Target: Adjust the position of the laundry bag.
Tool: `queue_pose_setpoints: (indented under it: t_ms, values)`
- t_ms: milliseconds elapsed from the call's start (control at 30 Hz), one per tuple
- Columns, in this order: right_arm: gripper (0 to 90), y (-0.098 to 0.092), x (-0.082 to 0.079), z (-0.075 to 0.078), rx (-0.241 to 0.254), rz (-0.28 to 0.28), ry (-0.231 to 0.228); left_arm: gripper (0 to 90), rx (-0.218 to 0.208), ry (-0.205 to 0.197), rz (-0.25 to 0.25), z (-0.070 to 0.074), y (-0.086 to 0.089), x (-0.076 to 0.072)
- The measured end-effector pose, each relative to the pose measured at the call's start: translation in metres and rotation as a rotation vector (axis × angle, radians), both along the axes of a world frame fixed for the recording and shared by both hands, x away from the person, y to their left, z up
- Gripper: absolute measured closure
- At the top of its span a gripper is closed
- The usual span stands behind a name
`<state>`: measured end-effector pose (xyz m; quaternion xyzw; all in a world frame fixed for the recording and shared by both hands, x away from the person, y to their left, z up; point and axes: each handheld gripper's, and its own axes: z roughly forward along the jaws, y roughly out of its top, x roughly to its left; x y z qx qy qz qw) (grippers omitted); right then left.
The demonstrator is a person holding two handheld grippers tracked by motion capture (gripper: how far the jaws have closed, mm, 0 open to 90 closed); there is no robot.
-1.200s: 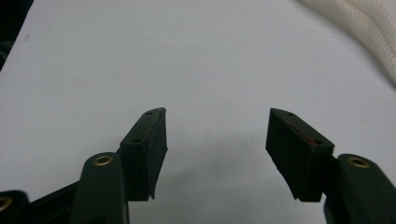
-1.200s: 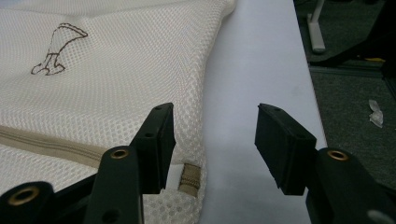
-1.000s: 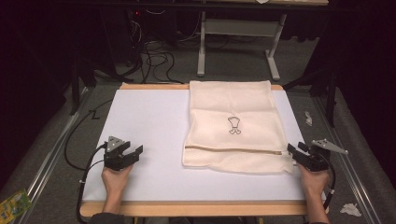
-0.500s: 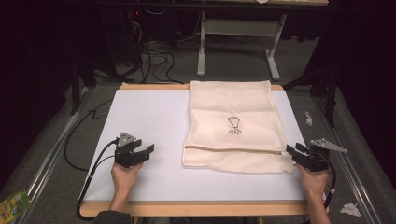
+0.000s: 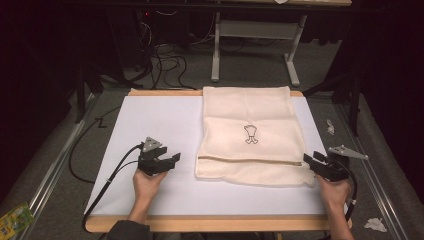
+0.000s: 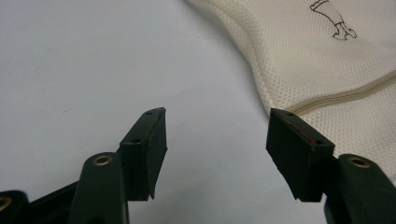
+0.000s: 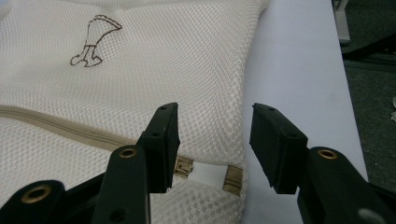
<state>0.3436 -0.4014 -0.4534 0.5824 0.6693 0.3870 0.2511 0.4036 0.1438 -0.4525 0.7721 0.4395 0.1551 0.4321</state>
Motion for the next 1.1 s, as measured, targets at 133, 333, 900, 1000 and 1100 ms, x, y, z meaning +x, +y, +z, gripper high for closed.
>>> queue_pose_setpoints:
  t_ms: [133,333,900,1000,1100]
  values:
    - [53.1,0.002,0.002,0.002,-0.003,0.003,0.005,38.1,0.006,0.001,-0.028,0.002,-0.015,0.002]
    - [52.9,0.004,0.005,0.002,0.001,0.005,0.018,37.5,0.007,0.004,-0.048,0.004,-0.028,0.005]
    - [54.6,0.006,0.015,0.001,-0.014,-0.021,0.061,35.7,0.005,0.067,-0.068,-0.002,-0.061,0.025]
    - [54.6,0.004,0.016,0.000,-0.017,-0.023,0.068,35.5,-0.002,0.076,-0.072,-0.004,-0.069,0.029]
    - [54.4,0.004,0.018,0.000,-0.019,-0.025,0.072,35.5,-0.012,0.087,-0.063,-0.006,-0.069,0.033]
